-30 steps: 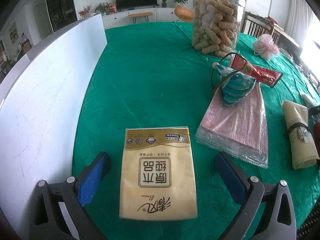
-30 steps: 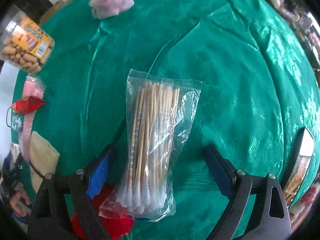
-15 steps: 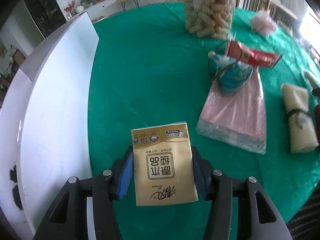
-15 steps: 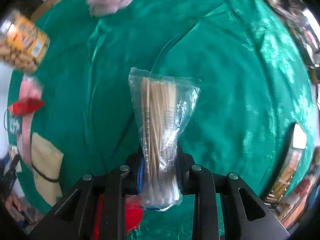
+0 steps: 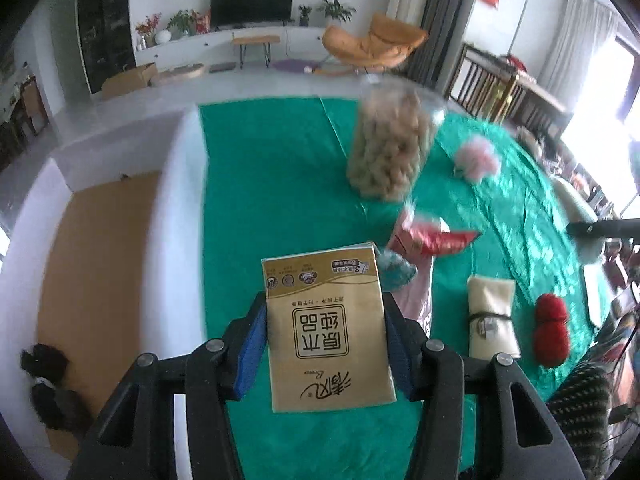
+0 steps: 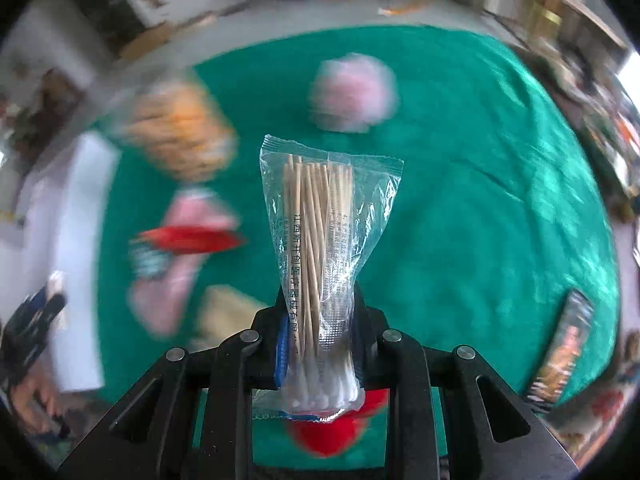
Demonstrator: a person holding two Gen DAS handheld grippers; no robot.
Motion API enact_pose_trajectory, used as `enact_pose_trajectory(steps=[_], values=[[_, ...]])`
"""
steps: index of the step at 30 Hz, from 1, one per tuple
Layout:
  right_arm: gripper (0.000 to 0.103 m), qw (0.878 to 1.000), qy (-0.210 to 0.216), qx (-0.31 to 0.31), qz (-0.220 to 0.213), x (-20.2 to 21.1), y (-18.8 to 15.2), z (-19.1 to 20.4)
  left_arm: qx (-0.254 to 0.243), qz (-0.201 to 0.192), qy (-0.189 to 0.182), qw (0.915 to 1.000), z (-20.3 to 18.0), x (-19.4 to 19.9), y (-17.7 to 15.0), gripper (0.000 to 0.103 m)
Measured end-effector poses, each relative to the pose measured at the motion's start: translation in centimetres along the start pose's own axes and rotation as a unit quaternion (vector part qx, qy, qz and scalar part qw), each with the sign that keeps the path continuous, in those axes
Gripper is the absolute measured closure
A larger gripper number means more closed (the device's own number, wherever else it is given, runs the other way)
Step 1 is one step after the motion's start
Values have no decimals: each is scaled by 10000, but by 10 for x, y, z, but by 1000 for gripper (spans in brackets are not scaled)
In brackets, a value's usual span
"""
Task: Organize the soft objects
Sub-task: 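Grasp the tissue packet with the left tool while the right tool lifts the swab bag toward the box, then drop the tissue packet and swab bag into the box, then return both tools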
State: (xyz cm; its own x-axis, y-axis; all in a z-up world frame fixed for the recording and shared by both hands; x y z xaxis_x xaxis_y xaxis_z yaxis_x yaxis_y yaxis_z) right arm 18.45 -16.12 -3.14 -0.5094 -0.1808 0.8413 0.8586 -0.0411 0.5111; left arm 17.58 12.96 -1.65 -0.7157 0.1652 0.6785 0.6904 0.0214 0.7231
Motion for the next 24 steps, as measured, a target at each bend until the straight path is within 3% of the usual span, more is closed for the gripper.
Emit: enact_pose_trajectory(steps=[5, 12, 13, 14, 15, 16, 19, 24], values=[[77, 9915, 1207, 482, -13, 13, 4, 144, 62, -321, 566, 9979, 70, 60, 22, 50], [72, 9548, 2769, 1078, 41, 27, -12, 346, 614, -305, 1840, 9805, 205, 117, 10, 47], [70, 9481, 2980, 1102, 73, 25, -17, 371, 665, -287, 1957, 9780, 216, 120, 4, 38], [55, 9447, 3075, 1136, 92, 21, -22, 388, 744, -265, 2107, 9743, 229, 122, -3, 16], [22, 9401, 3179, 1227, 144, 15, -29, 408, 853, -254, 2243, 9704, 243, 125, -10, 6], [18, 9383, 3191, 1316, 186, 9, -35, 420, 931, -266, 2327, 9677, 252, 126, -16, 0], [20, 9403, 3020, 1558, 171, -5, -49, 431, 1155, -231, 2448, 9624, 269, 123, -33, 0], [20, 9541, 2462, 1680, -279, -16, -51, 379, 1332, -354, 1948, 9711, 240, 105, -43, 0]])
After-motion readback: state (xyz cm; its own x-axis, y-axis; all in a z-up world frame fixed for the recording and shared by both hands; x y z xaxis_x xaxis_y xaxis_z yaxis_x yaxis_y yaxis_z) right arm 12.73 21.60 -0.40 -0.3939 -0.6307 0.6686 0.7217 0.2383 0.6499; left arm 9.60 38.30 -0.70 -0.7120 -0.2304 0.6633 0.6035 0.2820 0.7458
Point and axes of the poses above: each gripper's, at about its wrist camera, not at the fingertips, and x roughly against the way its jaws point, z to its left, y to its top, the point moved 9 cm from there along -x, roughly the way its jaws point, and after that the axes turned 11 degrees about -z, right-handed, at the moved point
